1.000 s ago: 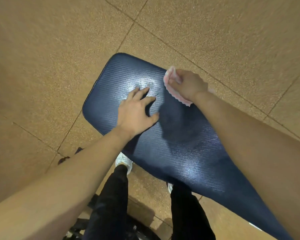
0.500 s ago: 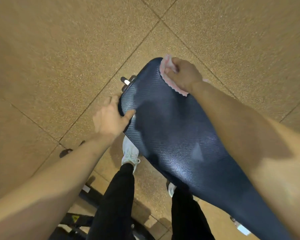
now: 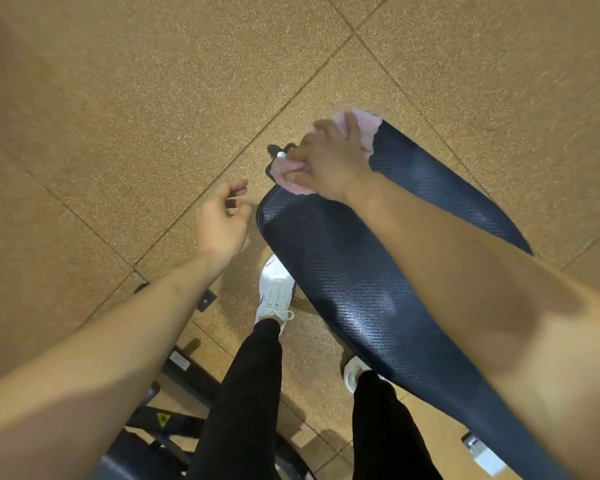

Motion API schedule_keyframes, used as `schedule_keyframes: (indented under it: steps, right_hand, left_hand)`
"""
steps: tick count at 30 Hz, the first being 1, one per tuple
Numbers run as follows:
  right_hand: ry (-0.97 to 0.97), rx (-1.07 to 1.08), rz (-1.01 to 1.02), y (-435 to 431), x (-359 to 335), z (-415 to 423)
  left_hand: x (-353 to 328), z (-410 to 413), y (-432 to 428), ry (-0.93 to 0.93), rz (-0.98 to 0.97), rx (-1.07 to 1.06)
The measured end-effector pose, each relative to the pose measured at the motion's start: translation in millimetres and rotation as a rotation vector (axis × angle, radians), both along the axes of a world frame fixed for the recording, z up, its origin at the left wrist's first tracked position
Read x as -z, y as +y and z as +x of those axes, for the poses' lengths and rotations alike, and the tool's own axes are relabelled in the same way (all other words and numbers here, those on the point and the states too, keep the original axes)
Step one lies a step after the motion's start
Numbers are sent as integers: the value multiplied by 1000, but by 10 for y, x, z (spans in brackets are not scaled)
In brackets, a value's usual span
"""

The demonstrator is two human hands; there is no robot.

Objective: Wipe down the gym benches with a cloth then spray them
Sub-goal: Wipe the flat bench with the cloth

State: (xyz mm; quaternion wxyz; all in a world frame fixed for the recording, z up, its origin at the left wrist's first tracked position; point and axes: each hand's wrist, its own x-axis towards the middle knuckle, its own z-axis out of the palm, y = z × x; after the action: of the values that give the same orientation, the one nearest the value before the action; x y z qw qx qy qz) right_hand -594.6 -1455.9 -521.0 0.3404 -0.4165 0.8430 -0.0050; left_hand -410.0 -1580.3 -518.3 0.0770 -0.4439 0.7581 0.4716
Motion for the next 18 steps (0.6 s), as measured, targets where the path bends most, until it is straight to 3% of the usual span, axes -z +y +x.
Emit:
schedule_keyframes:
  steps: [5,7,10,14,16,18]
  right_hand:
    - [-117,-28,-189,57,-14,392]
    - [-196,71,-351,160,-61,561]
    - [4,283,-541,456,-120,789]
    - [201,417,-289,1024,-115,1017]
    - [229,374,-201,1263,-87,1155]
    - [245,340,-187,1417,-89,1292]
  left_hand:
    - [16,-22,-183,37,13,-82]
    - [-9,-94,-185,48,-23,-23]
    - [-82,-290,-84,97,-103,204]
    - [-2,-548,90,150,38,611]
    - [93,-570,153,98,-13,751]
    - [103,-542,209,32,-101,755]
